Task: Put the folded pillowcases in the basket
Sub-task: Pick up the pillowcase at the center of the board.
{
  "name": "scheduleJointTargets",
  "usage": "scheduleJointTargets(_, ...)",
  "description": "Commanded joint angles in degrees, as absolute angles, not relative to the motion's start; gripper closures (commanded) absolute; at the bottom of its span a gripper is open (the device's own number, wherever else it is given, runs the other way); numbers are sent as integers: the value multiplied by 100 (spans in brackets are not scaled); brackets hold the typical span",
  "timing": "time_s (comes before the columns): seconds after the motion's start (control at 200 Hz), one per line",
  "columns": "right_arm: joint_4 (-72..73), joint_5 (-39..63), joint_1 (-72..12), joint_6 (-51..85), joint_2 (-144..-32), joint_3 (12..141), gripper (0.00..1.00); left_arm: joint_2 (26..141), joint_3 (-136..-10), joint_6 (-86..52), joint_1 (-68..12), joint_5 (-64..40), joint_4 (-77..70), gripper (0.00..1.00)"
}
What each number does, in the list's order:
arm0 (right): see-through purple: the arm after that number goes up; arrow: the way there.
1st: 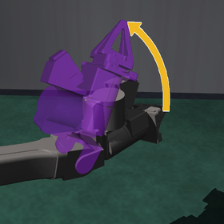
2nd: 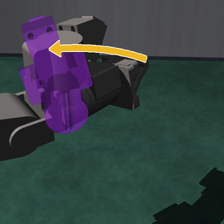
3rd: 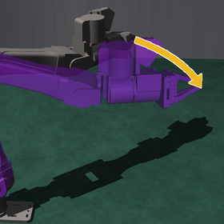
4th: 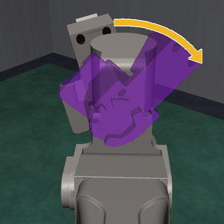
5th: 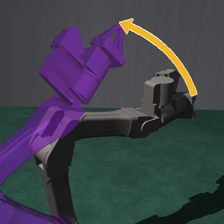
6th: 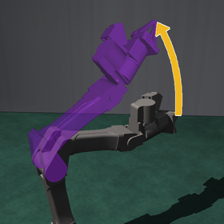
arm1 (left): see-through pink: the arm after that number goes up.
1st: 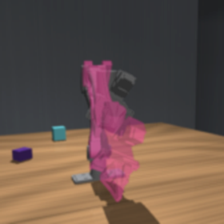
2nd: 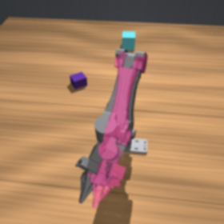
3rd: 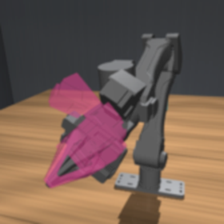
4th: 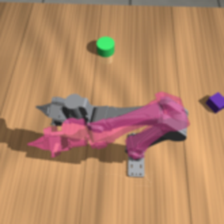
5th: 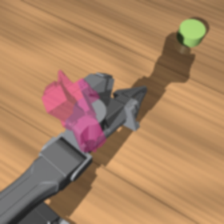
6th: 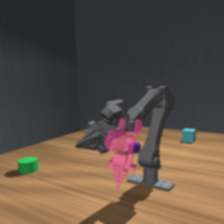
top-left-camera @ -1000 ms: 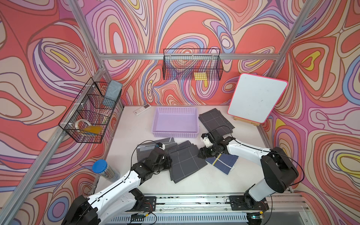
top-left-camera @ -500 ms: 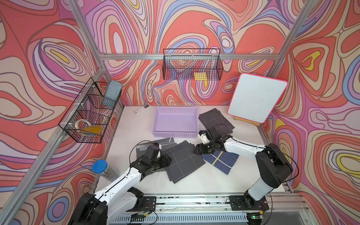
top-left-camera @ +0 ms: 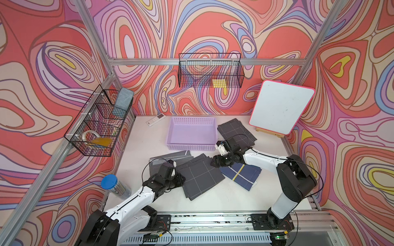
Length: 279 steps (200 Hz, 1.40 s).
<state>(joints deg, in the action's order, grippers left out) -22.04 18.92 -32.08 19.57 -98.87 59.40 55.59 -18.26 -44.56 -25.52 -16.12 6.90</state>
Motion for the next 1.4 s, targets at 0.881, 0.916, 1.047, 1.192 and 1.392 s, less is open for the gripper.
scheduleJointTargets(0.881, -1757, 2329, -3577, 2257, -10886, 6237, 50, 6176, -2118, -4083, -2336, -1493, 850, 100)
scheduleJointTargets(0.916, -1765, 2346, -3580, 2259, -10881, 6223, 55, 6155, -2118, -4078, -2338, -1484, 869, 100)
scheduleJointTargets(1.047, -1748, 2373, -3586, 2268, -10829, 6179, 80, 6108, -2102, -4078, -2338, -1470, 896, 100)
scheduleJointTargets(1.192, -1767, 2427, -3614, 2222, -10729, 6180, 99, 6075, -2092, -4102, -2327, -1476, 888, 100)
scheduleJointTargets(1.392, -1621, 2457, -3638, 2253, -10299, 6068, 100, 5696, -2289, -4063, -2328, -1590, 1230, 100)
